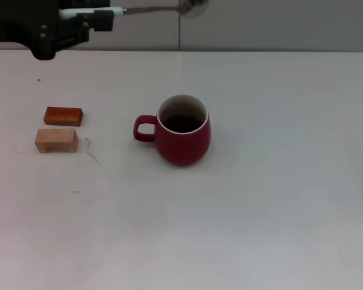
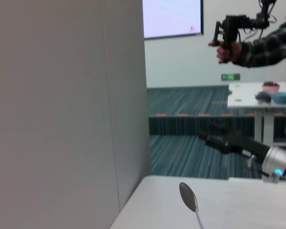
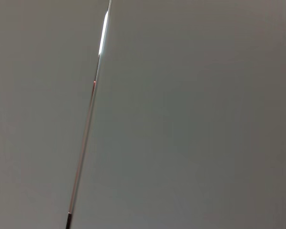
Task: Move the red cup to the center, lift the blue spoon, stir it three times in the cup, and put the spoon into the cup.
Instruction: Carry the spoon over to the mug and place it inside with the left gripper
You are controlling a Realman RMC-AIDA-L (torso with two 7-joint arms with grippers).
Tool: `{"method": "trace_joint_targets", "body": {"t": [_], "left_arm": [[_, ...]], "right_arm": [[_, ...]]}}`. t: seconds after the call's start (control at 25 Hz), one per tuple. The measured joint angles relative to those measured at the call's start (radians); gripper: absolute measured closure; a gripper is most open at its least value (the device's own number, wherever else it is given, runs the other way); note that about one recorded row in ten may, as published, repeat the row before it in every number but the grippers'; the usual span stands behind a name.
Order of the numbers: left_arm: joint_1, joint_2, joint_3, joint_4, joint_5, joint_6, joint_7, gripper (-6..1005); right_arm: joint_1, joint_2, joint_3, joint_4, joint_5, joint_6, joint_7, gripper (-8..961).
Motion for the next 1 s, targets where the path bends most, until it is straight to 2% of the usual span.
{"method": "trace_joint_targets", "body": {"t": [0.2,0.28,0.32,0.36,0.44,0.48,0.56,0.68,1.0], "left_arm": [[-0.029,-0.022,0.047,0.111,0.128,-0.006,-0.025,862],[-0.051,-0.047,0.067,0.186,0.216,-0.009,-0.036,862],[-0.051,-0.047,0.067,0.186,0.216,-0.009,-0.036,862],[-0.068,-0.066,0.087,0.24,0.281,-0.009,-0.039,862],[-0.077,-0.072,0.1,0.262,0.309,-0.01,-0.042,862],[-0.096,-0.079,0.137,0.3,0.365,-0.011,-0.052,862],[-0.101,-0.079,0.154,0.309,0.379,-0.012,-0.055,862],[-0.12,-0.083,0.255,0.369,0.458,-0.023,-0.064,862],[-0.146,-0.09,0.394,0.414,0.573,-0.061,-0.101,861]], "right_arm": [[-0.002,0.001,0.0,0.0,0.0,0.0,0.0,271],[-0.003,0.001,0.0,0.0,0.0,0.0,0.0,271],[-0.004,0.001,0.0,0.0,0.0,0.0,0.0,271],[-0.004,0.001,0.0,0.0,0.0,0.0,0.0,271],[-0.006,0.001,0.0,0.0,0.0,0.0,0.0,271],[-0.006,0.002,0.0,0.0,0.0,0.0,0.0,271],[-0.008,0.002,0.0,0.002,0.0,0.0,0.0,271],[-0.013,0.002,0.0,0.01,0.0,0.003,0.0,271],[-0.015,0.002,0.0,0.011,0.0,0.003,0.0,271]]}}
